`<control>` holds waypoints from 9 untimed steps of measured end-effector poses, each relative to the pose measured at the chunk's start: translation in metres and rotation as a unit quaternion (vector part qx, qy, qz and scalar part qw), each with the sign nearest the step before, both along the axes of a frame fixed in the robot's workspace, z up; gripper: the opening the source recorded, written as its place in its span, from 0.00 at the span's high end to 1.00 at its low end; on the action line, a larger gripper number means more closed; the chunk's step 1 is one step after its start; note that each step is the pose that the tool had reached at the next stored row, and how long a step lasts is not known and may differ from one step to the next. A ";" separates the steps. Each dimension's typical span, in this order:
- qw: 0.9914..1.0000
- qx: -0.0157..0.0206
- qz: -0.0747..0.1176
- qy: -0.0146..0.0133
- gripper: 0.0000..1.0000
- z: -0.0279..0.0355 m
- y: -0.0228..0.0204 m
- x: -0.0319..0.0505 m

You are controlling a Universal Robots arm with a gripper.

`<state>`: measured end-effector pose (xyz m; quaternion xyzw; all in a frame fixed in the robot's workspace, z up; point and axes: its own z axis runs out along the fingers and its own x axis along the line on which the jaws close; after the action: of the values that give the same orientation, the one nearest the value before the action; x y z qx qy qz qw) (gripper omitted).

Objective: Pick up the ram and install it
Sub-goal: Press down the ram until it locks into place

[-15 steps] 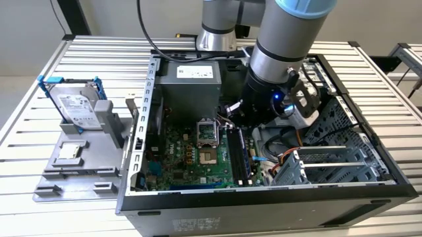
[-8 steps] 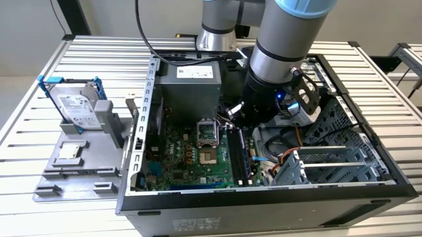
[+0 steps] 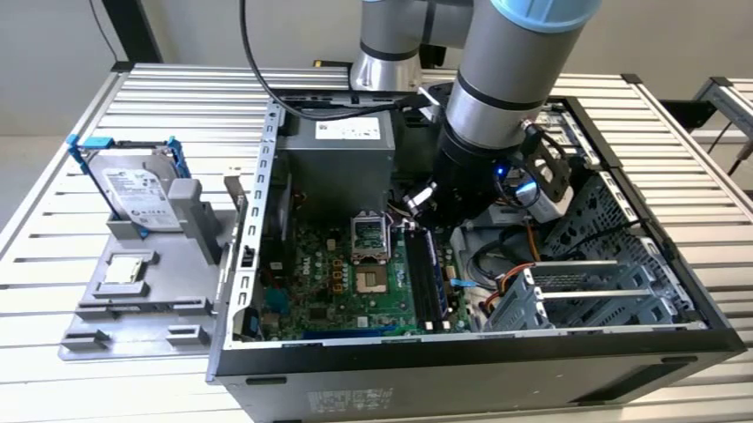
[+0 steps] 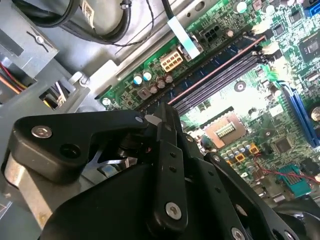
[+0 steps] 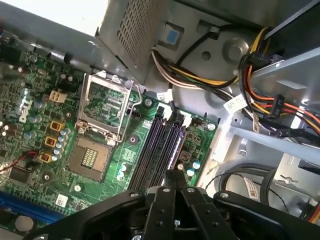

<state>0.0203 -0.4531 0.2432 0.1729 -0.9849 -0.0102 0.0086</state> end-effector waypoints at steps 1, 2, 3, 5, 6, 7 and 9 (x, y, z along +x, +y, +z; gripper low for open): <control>1.000 0.000 0.005 0.000 1.00 0.0000 0.0000 0.0000; 1.000 0.000 0.012 0.000 1.00 0.0000 0.0000 0.0000; 1.000 0.000 0.020 0.000 1.00 0.0000 0.0000 0.0000; 0.999 0.000 0.035 0.000 1.00 0.0000 0.0000 0.0000; 0.999 0.000 0.042 0.000 1.00 0.0000 0.0000 0.0000; 0.999 0.000 0.048 0.000 1.00 0.0000 -0.0001 0.0000; 0.998 0.000 0.061 0.000 1.00 -0.0001 -0.0002 0.0000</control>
<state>0.0203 -0.4533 0.2431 0.2325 -0.9725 -0.0096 0.0088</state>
